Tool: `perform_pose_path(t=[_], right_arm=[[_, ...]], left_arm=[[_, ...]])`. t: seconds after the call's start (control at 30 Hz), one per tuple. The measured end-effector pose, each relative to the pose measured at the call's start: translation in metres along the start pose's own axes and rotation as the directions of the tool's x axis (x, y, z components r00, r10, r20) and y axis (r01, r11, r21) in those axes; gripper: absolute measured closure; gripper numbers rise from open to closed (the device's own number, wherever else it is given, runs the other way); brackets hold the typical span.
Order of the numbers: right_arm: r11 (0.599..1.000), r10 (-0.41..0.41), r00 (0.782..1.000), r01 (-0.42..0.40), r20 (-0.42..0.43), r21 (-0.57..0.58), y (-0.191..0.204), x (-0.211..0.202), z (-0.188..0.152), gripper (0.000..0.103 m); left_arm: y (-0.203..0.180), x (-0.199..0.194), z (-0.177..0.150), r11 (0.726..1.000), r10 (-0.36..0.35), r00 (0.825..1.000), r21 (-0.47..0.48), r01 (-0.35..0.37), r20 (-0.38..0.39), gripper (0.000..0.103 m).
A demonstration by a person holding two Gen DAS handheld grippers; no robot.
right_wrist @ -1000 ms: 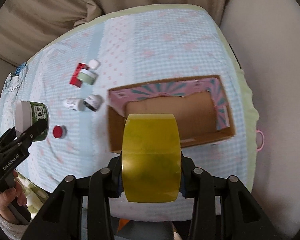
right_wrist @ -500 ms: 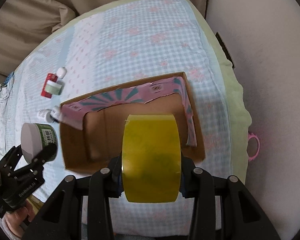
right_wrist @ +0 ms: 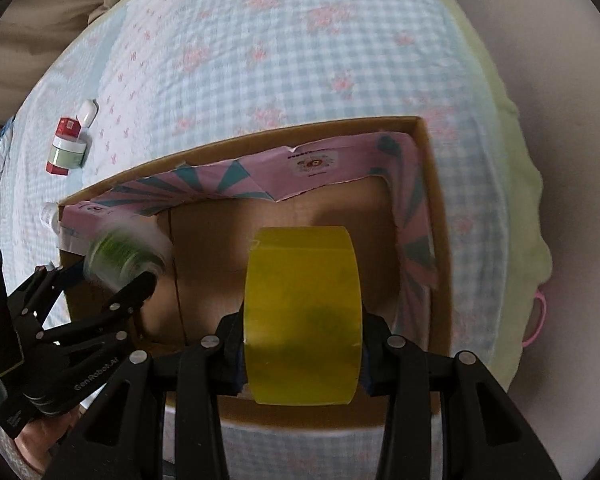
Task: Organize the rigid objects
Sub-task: 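Carry both held items to the cardboard box and release them inside, then withdraw both tools from the box back toward the remaining items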
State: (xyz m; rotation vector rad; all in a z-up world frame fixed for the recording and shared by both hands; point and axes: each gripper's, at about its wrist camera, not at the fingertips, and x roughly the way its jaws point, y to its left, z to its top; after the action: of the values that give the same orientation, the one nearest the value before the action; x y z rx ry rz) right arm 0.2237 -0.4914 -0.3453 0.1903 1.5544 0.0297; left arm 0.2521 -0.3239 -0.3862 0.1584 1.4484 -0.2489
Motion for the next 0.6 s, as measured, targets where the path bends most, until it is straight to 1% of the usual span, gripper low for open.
perform_pose_path(t=[0.07, 0.23, 0.27, 0.3, 0.33, 0.37, 0.4, 0.43, 0.6], right_arm=[[1.000, 0.008, 1.000, -0.008, -0.008, 0.002, 0.000, 0.005, 0.003, 0.065], [0.998, 0.054, 0.999, -0.054, -0.001, 0.024, 0.000, 0.003, 0.007, 0.065], [0.997, 0.069, 0.998, -0.069, 0.009, 0.020, 0.001, 0.001, 0.008, 0.065], [0.996, 0.085, 0.996, -0.085, 0.024, 0.015, 0.003, -0.002, 0.007, 0.064], [0.995, 0.102, 0.994, -0.103, 0.035, 0.008, 0.006, -0.003, 0.008, 0.059], [0.992, 0.127, 0.991, -0.127, 0.042, 0.001, 0.009, -0.006, 0.008, 0.033], [0.991, 0.135, 0.990, -0.136, 0.040, 0.003, 0.011, -0.008, 0.008, 0.007], [0.991, 0.130, 0.991, -0.130, 0.037, 0.008, 0.011, -0.010, 0.008, 0.000], [0.995, 0.097, 0.992, -0.098, 0.085, -0.001, 0.007, -0.021, -0.002, 0.000]], left_arm=[[0.000, 0.003, -0.001, 1.000, 0.006, 1.000, 0.001, -0.006, -0.008, 0.035], [0.001, -0.006, -0.001, 1.000, -0.024, 1.000, -0.007, 0.024, -0.004, 0.035], [0.001, -0.010, -0.001, 1.000, -0.028, 1.000, -0.007, 0.028, -0.001, 0.029], [0.001, -0.017, -0.001, 1.000, -0.031, 0.999, -0.003, 0.031, 0.010, 0.019], [0.002, -0.023, 0.000, 0.999, -0.032, 0.999, 0.001, 0.032, 0.021, 0.001], [0.003, -0.032, 0.000, 0.999, -0.039, 0.998, 0.008, 0.039, 0.043, 0.000], [0.005, -0.035, 0.000, 0.999, -0.041, 0.998, 0.012, 0.040, 0.050, 0.000], [0.007, -0.038, 0.000, 0.999, -0.042, 0.998, 0.016, 0.041, 0.051, 0.000], [0.024, -0.044, -0.016, 0.999, -0.048, 0.998, -0.009, 0.049, 0.038, 0.000]])
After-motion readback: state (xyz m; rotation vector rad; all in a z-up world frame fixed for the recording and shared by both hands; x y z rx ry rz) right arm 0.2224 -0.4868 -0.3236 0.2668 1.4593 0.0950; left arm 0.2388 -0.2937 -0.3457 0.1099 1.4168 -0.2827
